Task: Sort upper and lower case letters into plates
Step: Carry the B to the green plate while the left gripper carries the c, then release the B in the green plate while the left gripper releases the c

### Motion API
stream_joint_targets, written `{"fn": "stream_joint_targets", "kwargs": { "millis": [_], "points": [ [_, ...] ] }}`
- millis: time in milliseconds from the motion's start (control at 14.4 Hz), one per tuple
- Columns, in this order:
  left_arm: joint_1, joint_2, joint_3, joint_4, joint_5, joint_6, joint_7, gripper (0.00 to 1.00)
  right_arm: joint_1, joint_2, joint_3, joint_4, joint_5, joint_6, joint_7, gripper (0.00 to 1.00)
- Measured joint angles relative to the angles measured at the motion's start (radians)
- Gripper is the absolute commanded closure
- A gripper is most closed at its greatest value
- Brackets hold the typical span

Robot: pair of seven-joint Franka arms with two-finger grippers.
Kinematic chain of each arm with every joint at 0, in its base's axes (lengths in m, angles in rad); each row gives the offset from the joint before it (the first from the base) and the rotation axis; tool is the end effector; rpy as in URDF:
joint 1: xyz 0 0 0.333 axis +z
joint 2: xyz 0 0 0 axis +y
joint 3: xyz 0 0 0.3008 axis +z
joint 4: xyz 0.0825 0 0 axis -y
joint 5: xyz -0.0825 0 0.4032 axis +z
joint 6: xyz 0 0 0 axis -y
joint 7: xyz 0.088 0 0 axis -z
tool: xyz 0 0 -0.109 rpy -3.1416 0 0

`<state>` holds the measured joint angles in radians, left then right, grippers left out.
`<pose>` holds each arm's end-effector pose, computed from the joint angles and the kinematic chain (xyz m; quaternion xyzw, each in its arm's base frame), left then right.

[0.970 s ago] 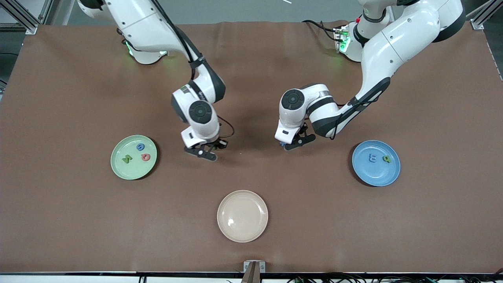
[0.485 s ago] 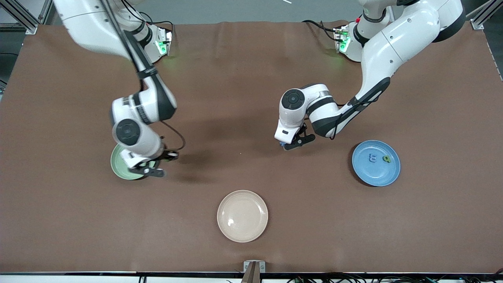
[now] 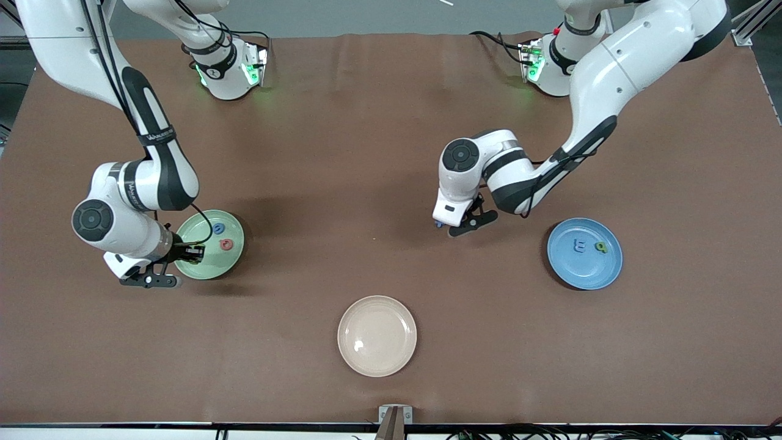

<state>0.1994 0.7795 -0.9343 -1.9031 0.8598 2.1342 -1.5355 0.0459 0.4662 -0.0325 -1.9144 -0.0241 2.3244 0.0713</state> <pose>0.4843 -0.3788 0.1856 -0.9824 -0.1771 -0.0061 0.0600 0.6284 0.0084 0.2159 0.9993 -0.0189 -0.0273 0.0171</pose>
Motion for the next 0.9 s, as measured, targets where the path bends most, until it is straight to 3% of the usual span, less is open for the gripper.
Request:
{"fn": "stream_joint_targets", "kwargs": {
  "millis": [208, 416, 623, 900],
  "points": [
    [0.197, -0.007, -0.161, -0.006, 0.0, -0.125, 0.134, 0.94, -0.004, 0.021, 0.003, -0.021, 0.0, 0.052, -0.004, 1.0],
    [0.406, -0.009, -0.276, -0.046, 0.0, -0.184, 0.292, 0.94, -0.004, 0.042, 0.006, -0.058, 0.0, 0.123, -0.004, 1.0],
    [0.579, -0.01, -0.323, -0.116, 0.001, -0.184, 0.43, 0.95, -0.004, 0.056, 0.007, -0.079, 0.0, 0.153, -0.004, 1.0],
    [0.732, -0.01, -0.326, -0.211, 0.057, -0.103, 0.549, 0.95, -0.004, 0.062, 0.007, -0.086, 0.0, 0.159, -0.004, 1.0]
  ]
}}
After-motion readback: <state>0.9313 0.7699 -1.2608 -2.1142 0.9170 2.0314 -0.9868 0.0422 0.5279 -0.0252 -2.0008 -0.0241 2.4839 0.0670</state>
